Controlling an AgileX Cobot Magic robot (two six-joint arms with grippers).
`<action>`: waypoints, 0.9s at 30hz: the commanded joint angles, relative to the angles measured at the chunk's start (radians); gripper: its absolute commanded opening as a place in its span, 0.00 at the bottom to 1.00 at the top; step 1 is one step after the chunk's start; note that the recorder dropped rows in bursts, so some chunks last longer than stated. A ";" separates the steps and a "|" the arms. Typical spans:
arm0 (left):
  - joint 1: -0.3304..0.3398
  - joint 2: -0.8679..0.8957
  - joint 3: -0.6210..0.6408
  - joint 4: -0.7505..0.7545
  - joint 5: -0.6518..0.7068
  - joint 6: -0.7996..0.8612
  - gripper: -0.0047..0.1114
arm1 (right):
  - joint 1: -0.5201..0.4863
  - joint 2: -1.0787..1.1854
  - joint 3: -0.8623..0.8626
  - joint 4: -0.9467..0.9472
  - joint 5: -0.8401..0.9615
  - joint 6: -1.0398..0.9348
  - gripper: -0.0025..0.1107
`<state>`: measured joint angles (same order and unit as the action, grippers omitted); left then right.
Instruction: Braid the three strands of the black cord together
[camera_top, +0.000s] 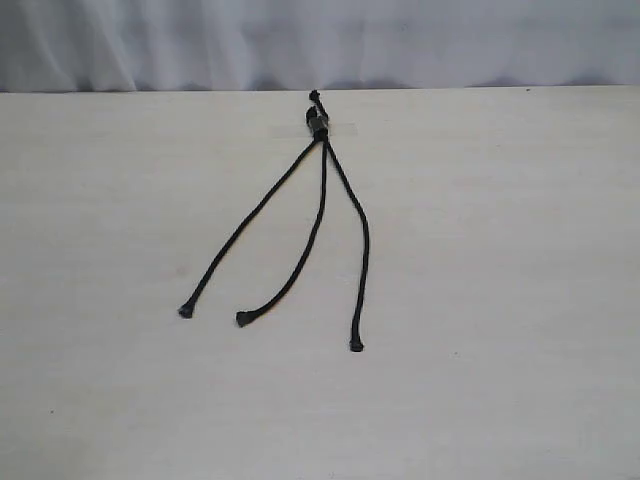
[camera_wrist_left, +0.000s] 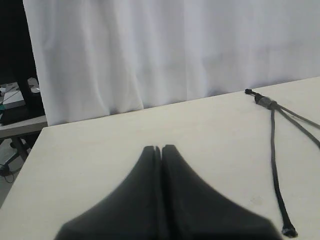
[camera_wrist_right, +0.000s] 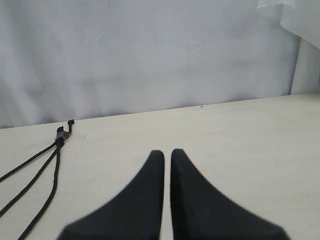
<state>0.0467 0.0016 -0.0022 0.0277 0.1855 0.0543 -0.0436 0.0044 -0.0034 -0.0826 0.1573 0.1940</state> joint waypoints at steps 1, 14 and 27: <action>0.005 -0.002 0.002 0.004 -0.011 0.000 0.04 | -0.001 -0.004 0.003 0.000 -0.002 0.001 0.06; 0.005 -0.002 0.002 0.004 -0.011 0.000 0.04 | -0.001 -0.004 0.003 0.000 -0.002 0.001 0.06; 0.005 -0.002 0.002 -0.215 -0.148 -0.007 0.04 | -0.001 -0.004 0.003 0.000 -0.021 0.001 0.06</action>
<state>0.0467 0.0016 -0.0022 -0.0446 0.1264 0.0543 -0.0436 0.0044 -0.0034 -0.0826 0.1573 0.1940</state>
